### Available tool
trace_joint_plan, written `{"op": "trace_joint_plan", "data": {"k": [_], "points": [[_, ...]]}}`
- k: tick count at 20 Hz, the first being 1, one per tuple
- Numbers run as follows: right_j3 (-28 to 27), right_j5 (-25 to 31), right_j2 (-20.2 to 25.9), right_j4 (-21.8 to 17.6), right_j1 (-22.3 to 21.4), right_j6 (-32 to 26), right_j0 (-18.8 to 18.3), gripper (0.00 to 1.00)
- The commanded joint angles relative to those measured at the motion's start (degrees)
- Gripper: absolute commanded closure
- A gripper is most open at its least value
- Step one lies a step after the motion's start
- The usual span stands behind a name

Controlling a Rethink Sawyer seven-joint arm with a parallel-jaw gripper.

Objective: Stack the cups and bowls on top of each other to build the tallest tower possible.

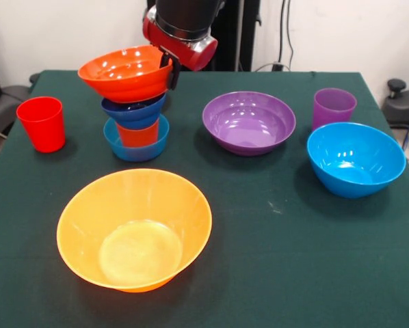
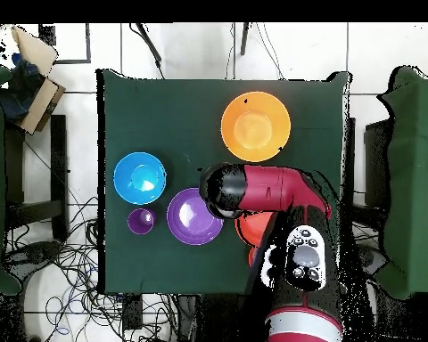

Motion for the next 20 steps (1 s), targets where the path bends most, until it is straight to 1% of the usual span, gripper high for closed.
{"op": "trace_joint_plan", "data": {"k": [1, 5, 20], "points": [[-1.07, -0.75, 5.16, -3.19, 2.21, -4.89, -0.23, 1.00], [-0.08, -2.68, 5.33, -3.14, 2.37, -4.27, -0.27, 1.00], [0.42, -4.63, 5.27, -4.03, 2.63, -4.96, -1.01, 1.00]]}}
